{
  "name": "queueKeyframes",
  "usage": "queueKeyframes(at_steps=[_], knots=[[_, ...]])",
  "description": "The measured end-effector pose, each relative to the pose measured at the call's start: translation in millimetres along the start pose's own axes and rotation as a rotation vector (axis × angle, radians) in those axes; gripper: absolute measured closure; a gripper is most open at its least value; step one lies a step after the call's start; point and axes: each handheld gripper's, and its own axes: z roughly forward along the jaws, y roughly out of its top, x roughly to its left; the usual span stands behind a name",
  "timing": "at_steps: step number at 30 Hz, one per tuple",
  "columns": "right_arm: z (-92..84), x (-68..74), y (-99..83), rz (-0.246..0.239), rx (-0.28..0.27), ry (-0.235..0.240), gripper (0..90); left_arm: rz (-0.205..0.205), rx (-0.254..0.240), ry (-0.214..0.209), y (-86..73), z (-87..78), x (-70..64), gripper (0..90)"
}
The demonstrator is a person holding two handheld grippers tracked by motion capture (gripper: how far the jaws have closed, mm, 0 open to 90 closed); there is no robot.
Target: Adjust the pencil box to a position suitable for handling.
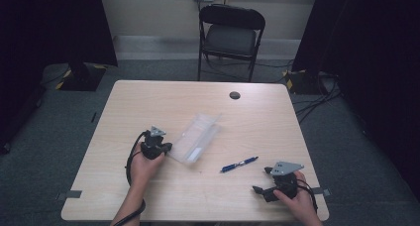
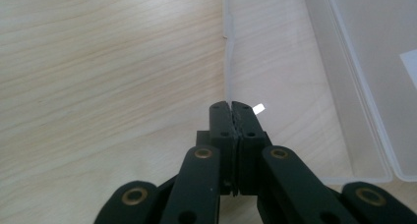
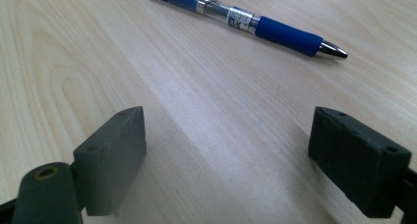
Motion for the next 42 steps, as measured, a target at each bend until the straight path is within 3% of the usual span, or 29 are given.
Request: queueKeyframes(at_steps=[9,13,15,16,19,21,23,28,30,34,37,39,40,42], knots=[[0.0,-0.3,0.0,-0.001,0.0,0.002,13.6,0.012,0.018,-0.014,13.5,15.4,-24.1,89.0],[-0.2,-0.5,-0.1,-0.002,0.001,0.004,13.6,0.001,0.026,0.0,16.6,17.9,-27.6,89.0],[-0.2,-0.6,0.0,-0.003,0.002,0.005,13.6,-0.039,0.016,-0.013,15.8,17.4,-27.3,88.3],[-0.2,-0.7,0.0,-0.003,0.002,0.005,13.6,-0.039,0.016,-0.013,15.8,17.4,-27.3,87.5],[-0.1,-0.6,-0.1,-0.005,0.001,0.005,13.6,-0.079,-0.013,-0.018,13.8,15.1,-26.2,79.5],[-0.1,-0.6,-0.1,-0.005,0.001,0.005,13.5,-0.077,-0.036,-0.026,13.3,11.2,-24.9,68.6],[-0.1,-0.7,-0.1,-0.006,0.001,0.005,13.6,-0.06,-0.064,-0.043,14.8,1.7,-25.3,65.5],[-0.1,-0.7,-0.1,-0.006,0.001,0.005,13.6,-0.021,-0.075,-0.066,14.9,-14.9,-28.9,51.0],[-0.1,-0.7,-0.1,-0.006,0.001,0.005,13.6,-0.008,-0.092,-0.086,8.8,-27.0,-31.4,48.2],[-0.1,-0.5,0.0,-0.005,0.001,0.005,13.6,0.017,-0.087,-0.107,-1.6,-36.1,-34.2,42.1],[-0.1,-0.6,0.0,-0.006,0.001,0.005,13.6,0.049,-0.082,-0.123,-12.9,-41.2,-37.2,39.5],[-0.1,-0.6,-0.1,-0.004,0.001,0.005,13.6,0.039,-0.09,-0.132,-19.5,-42.3,-41.4,38.7],[-0.1,-0.6,-0.1,-0.004,0.001,0.005,13.6,0.058,-0.078,-0.134,-22.1,-43.7,-42.3,38.7],[-0.1,-0.6,-0.1,-0.004,0.001,0.004,13.6,0.057,-0.082,-0.141,-27.4,-44.0,-46.2,38.6]])
